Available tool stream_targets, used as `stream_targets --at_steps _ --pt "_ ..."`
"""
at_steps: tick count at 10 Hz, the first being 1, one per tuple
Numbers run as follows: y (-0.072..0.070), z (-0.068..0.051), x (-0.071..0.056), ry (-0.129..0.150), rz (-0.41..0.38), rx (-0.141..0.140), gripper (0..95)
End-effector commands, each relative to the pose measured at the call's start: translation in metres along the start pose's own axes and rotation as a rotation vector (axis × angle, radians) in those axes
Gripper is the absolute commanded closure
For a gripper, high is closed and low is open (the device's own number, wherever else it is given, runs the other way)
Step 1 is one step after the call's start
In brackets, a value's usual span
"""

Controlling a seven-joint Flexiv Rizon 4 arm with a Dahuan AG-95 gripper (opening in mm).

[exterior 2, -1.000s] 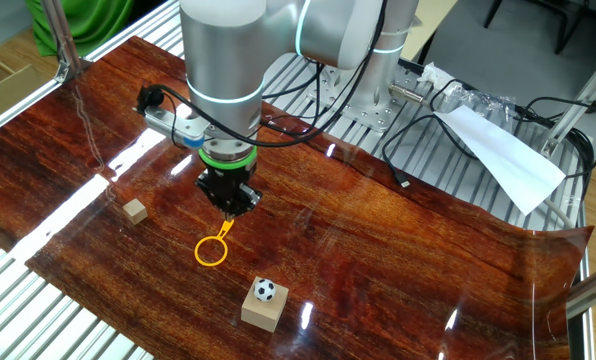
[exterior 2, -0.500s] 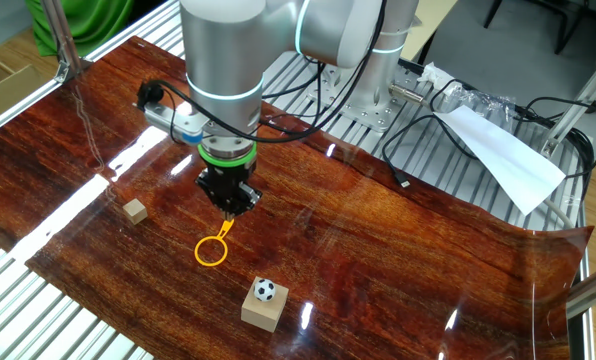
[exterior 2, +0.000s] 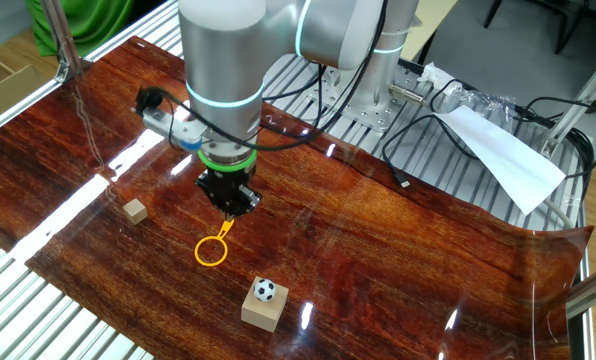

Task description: Attach the bubble ring to the ball

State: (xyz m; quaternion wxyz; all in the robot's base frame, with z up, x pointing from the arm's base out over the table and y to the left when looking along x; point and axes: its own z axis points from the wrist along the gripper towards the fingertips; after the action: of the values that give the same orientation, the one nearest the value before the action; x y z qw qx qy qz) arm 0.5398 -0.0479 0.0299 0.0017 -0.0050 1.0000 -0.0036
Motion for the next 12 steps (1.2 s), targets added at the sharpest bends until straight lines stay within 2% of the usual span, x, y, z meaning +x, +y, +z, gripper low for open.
stream_targets --at_steps 1,12 --pt "0.0002 -0.0016 0.0020 0.006 -0.013 0.034 95.0" --pt "0.0002 -0.0016 0.0020 0.007 -0.019 0.006 95.0"
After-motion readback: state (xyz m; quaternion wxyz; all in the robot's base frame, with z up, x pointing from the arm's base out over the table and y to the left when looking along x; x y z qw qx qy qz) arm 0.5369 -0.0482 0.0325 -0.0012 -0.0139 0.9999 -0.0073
